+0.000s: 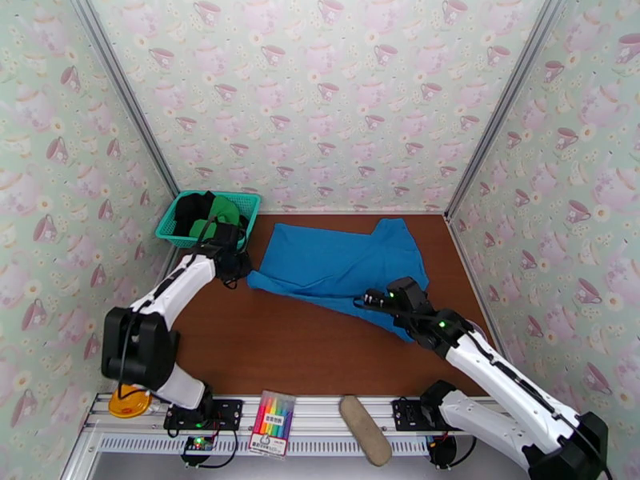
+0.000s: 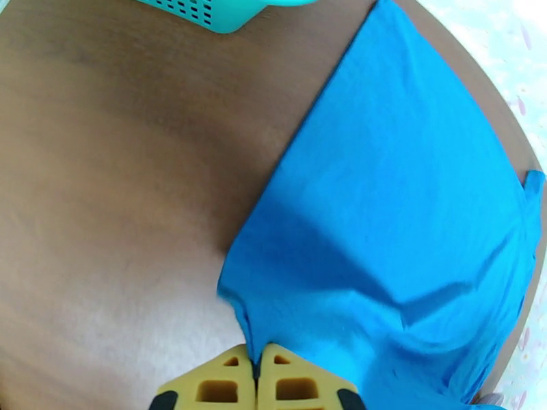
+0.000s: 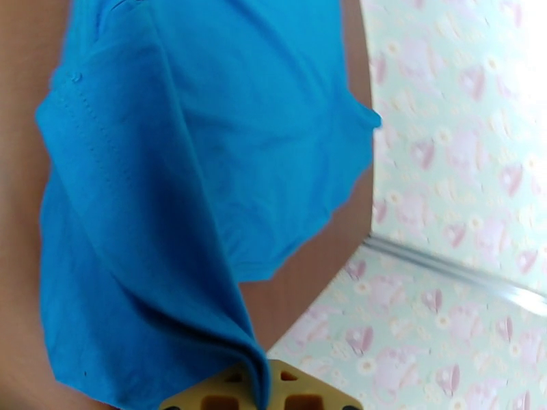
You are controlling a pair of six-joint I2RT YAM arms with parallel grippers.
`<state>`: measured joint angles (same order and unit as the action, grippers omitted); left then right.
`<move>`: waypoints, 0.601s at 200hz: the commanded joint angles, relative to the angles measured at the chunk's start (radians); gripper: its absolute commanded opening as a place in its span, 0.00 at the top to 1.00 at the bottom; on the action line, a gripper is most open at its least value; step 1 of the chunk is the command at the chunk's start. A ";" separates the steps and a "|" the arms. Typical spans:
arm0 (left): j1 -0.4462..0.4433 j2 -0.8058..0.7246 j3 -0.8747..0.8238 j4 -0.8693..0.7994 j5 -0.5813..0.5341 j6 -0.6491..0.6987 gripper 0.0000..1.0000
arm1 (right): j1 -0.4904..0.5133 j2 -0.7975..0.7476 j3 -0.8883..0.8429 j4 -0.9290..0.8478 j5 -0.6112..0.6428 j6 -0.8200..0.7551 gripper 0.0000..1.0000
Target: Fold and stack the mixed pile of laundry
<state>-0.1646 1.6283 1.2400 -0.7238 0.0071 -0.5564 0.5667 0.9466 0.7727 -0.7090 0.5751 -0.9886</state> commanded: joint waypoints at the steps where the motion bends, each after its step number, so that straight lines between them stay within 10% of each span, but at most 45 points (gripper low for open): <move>1: 0.008 0.081 0.044 0.030 0.015 0.014 1.00 | -0.040 0.022 0.035 0.060 0.037 -0.005 1.00; 120: 0.008 0.356 0.285 0.035 0.088 -0.002 1.00 | -0.168 0.264 0.101 0.282 -0.041 0.000 1.00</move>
<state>-0.1619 1.9240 1.4765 -0.6849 0.0677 -0.5571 0.4202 1.1816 0.8318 -0.4946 0.5632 -0.9890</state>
